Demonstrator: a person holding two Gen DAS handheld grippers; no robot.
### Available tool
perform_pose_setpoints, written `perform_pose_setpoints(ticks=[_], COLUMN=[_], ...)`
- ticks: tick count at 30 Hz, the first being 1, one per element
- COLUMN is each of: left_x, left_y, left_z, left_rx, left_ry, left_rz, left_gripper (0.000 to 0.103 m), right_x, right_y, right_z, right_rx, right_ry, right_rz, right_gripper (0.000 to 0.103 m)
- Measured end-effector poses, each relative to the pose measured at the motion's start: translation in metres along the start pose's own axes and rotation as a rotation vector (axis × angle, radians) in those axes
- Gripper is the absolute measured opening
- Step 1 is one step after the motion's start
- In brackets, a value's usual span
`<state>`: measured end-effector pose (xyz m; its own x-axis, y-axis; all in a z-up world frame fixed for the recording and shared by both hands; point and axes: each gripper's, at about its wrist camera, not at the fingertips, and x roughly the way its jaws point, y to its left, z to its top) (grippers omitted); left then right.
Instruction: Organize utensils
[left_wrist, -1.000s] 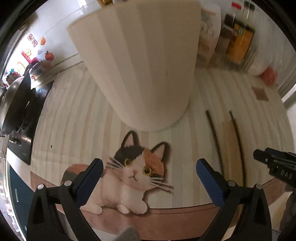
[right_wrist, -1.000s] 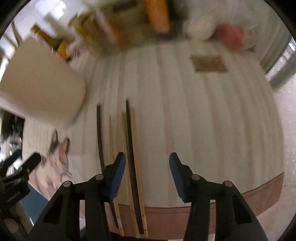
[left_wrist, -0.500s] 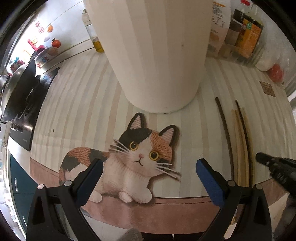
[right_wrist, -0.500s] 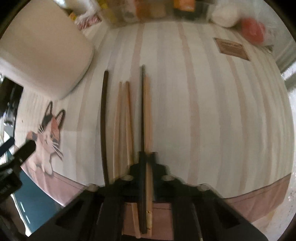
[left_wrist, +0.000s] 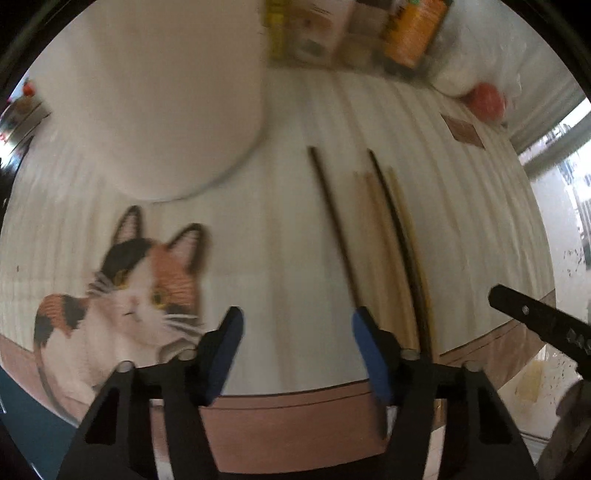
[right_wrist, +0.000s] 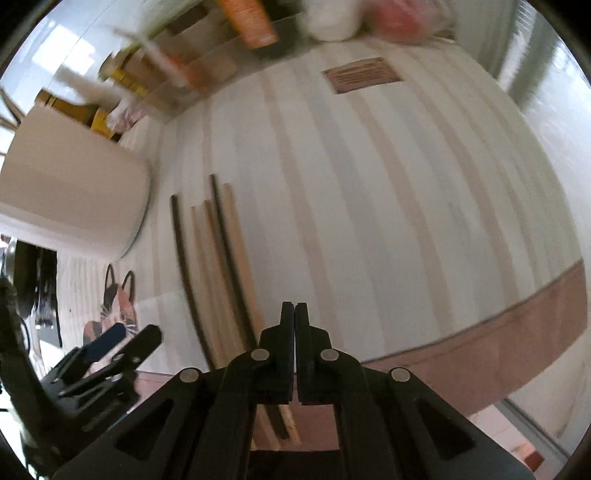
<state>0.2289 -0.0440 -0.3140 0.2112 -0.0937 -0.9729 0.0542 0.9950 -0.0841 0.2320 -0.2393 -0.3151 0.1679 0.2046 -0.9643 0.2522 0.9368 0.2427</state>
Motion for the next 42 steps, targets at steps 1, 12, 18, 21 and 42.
perform_pose_setpoints(ticks=[1, 12, 18, 21, 42], left_x=[0.003, 0.028, 0.034, 0.033, 0.012], left_y=[-0.005, -0.056, -0.079, -0.072, 0.031], left_z=[0.001, 0.018, 0.02, 0.016, -0.061], left_rx=[0.003, 0.046, 0.094, 0.066, -0.239], left_ry=[0.006, -0.021, -0.029, -0.02, 0.031], left_rz=[0.005, 0.138, 0.161, 0.178, 0.174], left_gripper=[0.049, 0.029, 0.006, 0.004, 0.006], right_x=[-0.002, 0.004, 0.009, 0.007, 0.04], right_y=[-0.006, -0.054, -0.062, -0.057, 0.049], right_z=[0.0, 0.006, 0.011, 0.014, 0.016], right_rx=[0.001, 0.022, 0.048, 0.037, -0.18], right_ry=[-0.003, 0.009, 0.012, 0.009, 0.086], right_rz=[-0.001, 0.005, 0.028, 0.047, 0.134], right_gripper=[0.001, 0.001, 0.001, 0.001, 0.001])
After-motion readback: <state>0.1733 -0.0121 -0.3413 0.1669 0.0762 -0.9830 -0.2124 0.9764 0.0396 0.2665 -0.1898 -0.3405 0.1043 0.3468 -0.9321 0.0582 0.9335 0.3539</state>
